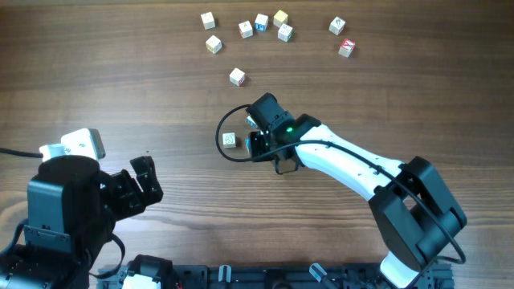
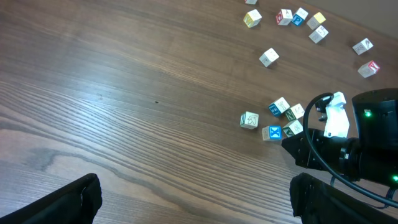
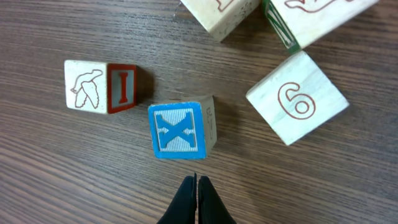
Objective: Form a circle
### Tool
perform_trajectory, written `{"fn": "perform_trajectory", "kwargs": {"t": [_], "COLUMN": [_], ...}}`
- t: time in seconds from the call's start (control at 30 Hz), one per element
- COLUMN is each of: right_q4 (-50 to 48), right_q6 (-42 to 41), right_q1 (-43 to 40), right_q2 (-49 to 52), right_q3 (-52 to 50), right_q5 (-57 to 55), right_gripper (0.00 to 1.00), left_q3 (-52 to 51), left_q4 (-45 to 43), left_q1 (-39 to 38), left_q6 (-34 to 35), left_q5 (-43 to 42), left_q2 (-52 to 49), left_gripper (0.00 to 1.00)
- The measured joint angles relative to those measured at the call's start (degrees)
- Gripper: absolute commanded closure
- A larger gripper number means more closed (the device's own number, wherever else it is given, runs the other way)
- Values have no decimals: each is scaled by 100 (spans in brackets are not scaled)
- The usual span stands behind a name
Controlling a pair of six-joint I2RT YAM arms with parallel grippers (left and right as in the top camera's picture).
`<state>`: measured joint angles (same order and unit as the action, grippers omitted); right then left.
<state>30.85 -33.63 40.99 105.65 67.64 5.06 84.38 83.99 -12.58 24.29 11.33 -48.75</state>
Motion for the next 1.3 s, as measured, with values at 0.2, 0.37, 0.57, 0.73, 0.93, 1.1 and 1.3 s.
{"fn": "perform_trajectory", "kwargs": {"t": [0.2, 0.37, 0.57, 0.73, 0.93, 1.1, 1.3], "right_q4": [31, 92, 11, -170, -175, -332, -511], "right_q6": [-22, -22, -153, -391, -678, -752, -761], "right_q1": [2, 0, 2, 2, 2, 2, 2], "right_q2": [74, 289, 302, 302, 302, 302, 302], "right_q3": [0, -20, -50, -52, -52, -52, -52], "right_q5": [4, 92, 289, 260, 48, -59, -170], "right_gripper": [95, 95, 95, 95, 95, 95, 95], "left_q3": [0, 0, 0, 0, 0, 0, 0], "left_q4": [0, 0, 0, 0, 0, 2, 2], "left_q1": [0, 0, 0, 0, 0, 0, 0], "left_q6": [0, 0, 0, 0, 0, 0, 0], "left_q5": [0, 0, 0, 0, 0, 0, 0], "left_q2": [0, 0, 0, 0, 0, 0, 0], "left_gripper": [0, 0, 0, 0, 0, 0, 0]}}
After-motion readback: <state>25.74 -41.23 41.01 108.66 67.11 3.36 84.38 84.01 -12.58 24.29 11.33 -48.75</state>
